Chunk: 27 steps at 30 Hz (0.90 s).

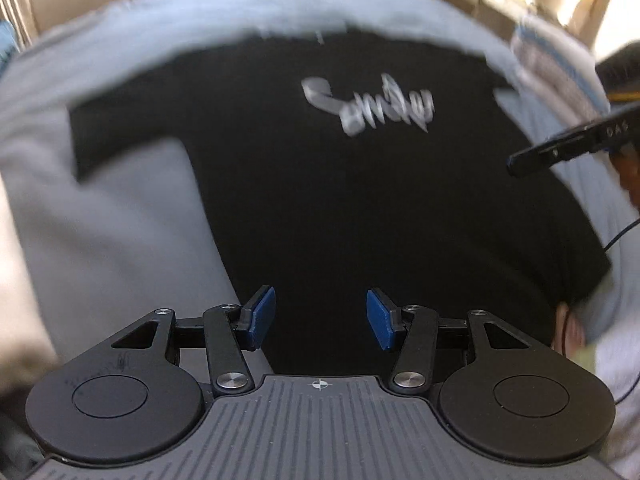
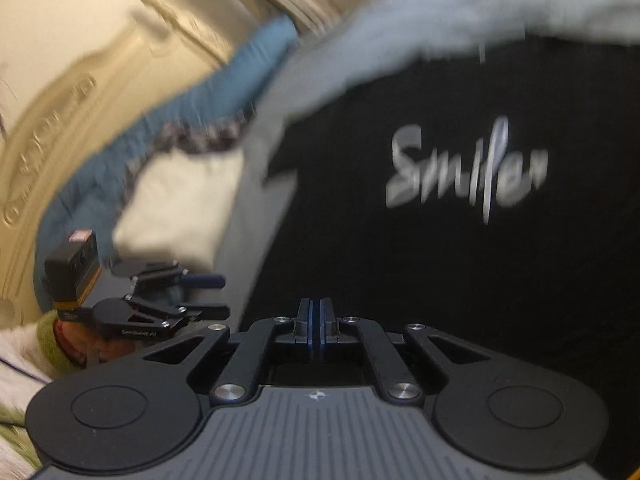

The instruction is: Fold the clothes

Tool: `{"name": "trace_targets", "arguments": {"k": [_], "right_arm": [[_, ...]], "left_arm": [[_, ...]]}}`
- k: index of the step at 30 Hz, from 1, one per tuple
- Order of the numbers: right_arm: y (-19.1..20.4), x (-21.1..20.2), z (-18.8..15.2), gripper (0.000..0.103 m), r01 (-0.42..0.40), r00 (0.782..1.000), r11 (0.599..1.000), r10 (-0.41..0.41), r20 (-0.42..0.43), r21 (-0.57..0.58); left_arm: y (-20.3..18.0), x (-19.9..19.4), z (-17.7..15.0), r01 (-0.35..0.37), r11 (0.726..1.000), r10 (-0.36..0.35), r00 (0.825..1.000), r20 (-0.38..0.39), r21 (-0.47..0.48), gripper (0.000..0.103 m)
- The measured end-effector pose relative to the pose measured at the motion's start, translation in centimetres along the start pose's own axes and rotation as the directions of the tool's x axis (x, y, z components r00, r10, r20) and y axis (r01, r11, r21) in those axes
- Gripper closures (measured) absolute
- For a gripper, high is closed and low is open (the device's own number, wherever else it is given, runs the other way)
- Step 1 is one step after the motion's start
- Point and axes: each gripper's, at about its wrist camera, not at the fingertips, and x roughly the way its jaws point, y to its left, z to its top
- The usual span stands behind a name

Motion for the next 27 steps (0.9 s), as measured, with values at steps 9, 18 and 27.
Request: {"name": "trace_targets", "arguments": {"k": [9, 18, 27], "right_arm": [[2.3, 4.3, -3.9, 0.101, -0.043, 0.992, 0.999, 0.042, -0.118, -0.005], [4.8, 7.6, -7.2, 0.101, -0.076, 0.978, 0.994, 0.059, -0.198, -0.077], [4.6, 7.0, -7.9, 0.101, -0.077, 0.982, 0.995, 0.064, -0.18, -0.066]], "left_arm": [[-1.3, 0.4, -3.4, 0.053, 0.996, -0.057, 0.997, -0.046, -0.072, 0.052], [-1.2, 0.3, -7.4, 0.113, 0.984, -0.133, 0.98, -0.15, -0.137, 0.053], [-0.1, -0.6, -8.5, 0.128, 0.973, -0.166, 0.967, -0.194, -0.194, 0.053]]}}
